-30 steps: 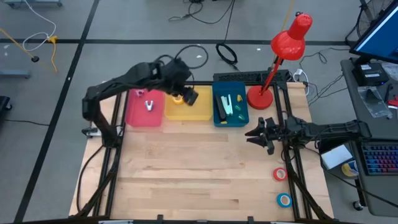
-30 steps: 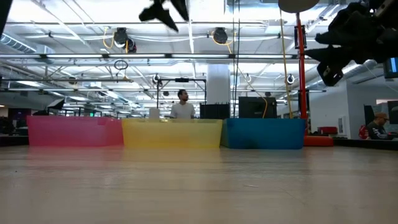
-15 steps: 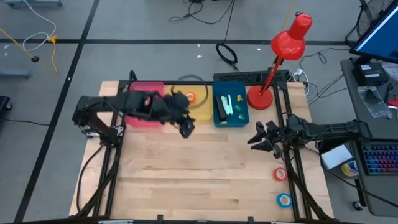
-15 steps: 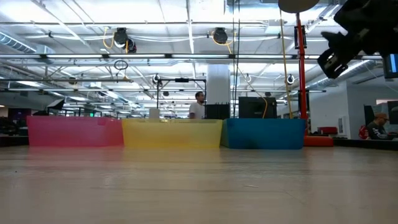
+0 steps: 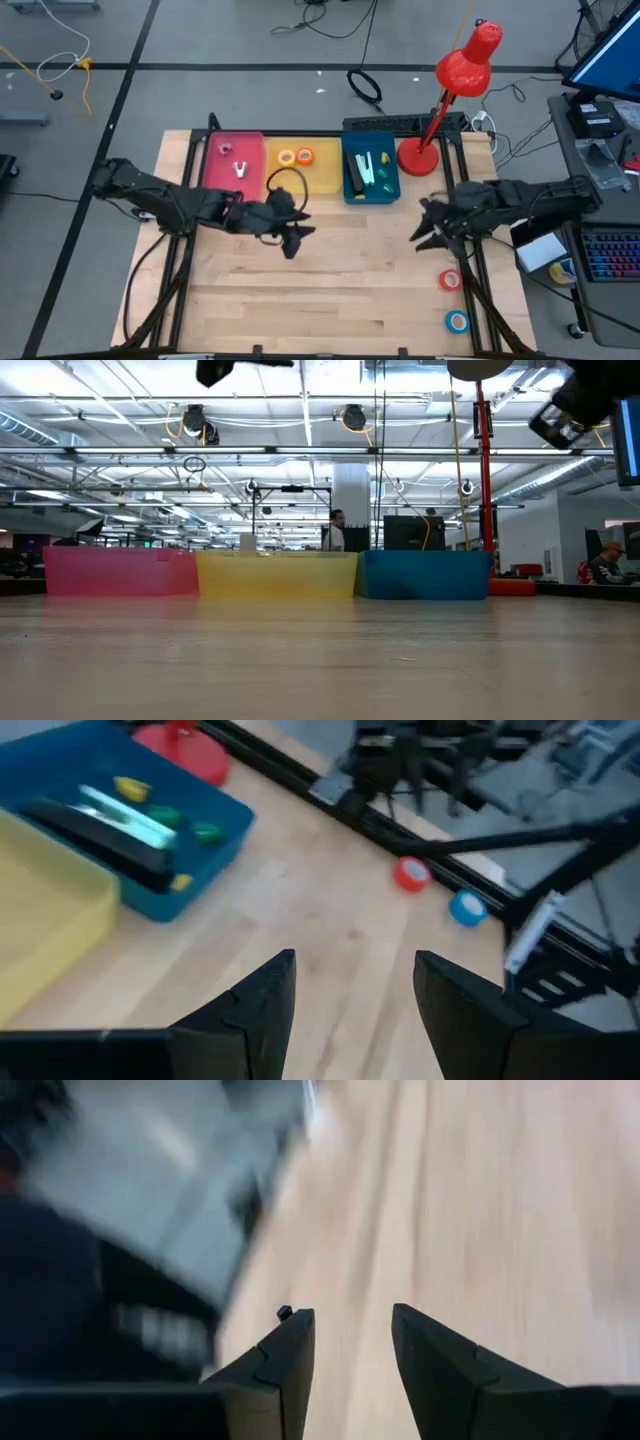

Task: Pick and place Stapler, Stapler remover, tape
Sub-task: Put the red tape into the yellow bin

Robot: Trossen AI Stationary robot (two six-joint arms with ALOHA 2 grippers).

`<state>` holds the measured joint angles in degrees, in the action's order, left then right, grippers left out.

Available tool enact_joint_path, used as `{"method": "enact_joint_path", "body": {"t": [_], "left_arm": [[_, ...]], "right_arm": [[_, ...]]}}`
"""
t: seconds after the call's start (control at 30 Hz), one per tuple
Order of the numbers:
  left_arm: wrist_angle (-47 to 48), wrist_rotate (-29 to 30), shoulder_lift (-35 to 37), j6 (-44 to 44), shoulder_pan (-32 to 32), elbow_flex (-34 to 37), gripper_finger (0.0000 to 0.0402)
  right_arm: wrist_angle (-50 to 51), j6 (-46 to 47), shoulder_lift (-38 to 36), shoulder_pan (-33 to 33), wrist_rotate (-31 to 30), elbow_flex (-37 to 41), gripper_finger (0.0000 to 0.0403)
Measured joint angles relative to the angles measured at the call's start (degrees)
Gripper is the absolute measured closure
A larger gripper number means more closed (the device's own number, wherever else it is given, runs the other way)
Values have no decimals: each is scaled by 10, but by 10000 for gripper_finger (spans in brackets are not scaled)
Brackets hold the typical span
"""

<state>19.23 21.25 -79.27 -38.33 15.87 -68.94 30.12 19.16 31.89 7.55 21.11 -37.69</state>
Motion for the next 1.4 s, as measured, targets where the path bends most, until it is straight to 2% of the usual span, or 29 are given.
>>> {"method": "enact_joint_path", "body": {"t": [0.2,0.4,0.6,0.8,1.13,1.23,1.4], "left_arm": [[-141,6,36,-6,25,126,203],[-228,14,40,-13,30,199,204],[-239,18,40,-21,30,217,204],[-241,18,40,-14,29,217,204],[-242,16,40,-16,30,217,203],[-242,13,40,-19,30,217,204],[-242,13,40,-19,30,217,204]], "right_arm": [[301,25,111,65,0,-79,275],[410,149,192,164,49,-87,275],[405,281,233,274,0,-86,275],[372,363,244,337,-52,-80,275],[337,414,244,353,-124,-25,268],[330,416,244,353,-121,-20,250],[300,412,244,353,-125,-19,196]]}}
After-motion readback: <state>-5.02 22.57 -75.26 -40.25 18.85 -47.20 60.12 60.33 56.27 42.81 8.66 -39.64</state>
